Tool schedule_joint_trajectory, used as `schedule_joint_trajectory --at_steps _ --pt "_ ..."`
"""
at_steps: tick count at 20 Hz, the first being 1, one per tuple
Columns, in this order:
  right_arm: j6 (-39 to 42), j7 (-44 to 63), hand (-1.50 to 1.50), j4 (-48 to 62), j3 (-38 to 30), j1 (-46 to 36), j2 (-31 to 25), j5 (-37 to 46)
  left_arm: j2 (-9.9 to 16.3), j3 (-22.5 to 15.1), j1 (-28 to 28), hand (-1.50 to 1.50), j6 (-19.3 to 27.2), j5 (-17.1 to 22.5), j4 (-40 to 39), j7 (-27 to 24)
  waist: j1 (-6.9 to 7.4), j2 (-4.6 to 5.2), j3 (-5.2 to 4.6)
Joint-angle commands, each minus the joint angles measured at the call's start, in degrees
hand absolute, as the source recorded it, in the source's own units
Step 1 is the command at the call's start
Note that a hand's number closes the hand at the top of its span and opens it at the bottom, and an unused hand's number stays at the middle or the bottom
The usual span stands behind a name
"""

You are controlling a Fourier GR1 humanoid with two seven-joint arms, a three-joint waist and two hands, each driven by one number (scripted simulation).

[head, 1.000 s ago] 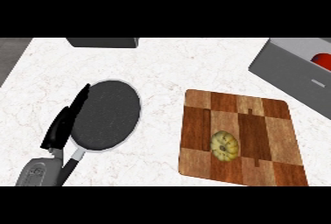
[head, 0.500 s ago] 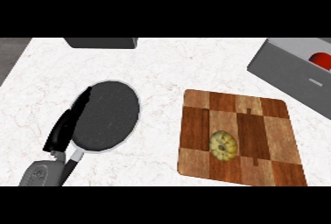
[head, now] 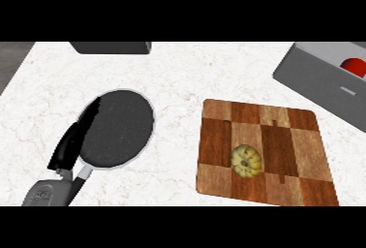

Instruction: Pick the can from the cutting board and place it in the cardboard box

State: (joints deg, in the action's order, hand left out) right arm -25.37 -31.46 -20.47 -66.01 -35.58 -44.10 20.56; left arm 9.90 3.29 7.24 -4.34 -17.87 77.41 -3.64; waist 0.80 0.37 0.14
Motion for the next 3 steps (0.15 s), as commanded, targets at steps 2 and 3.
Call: schedule_joint_trajectory --at_steps 2,3 --pt "3.81 -0.46 -1.50 0.02 2.22 4.65 -1.49 -3.13 1.32 1.05 1.21 0.00 -2.33 1.40 2.27 3.31 -0.50 -0.29 -0.08" --pt "2.42 -1.09 -1.50 1.81 3.00 3.82 -2.17 -3.01 2.03 2.33 2.13 0.00 -2.15 1.78 -0.12 1.23 -0.20 -0.11 -0.04"
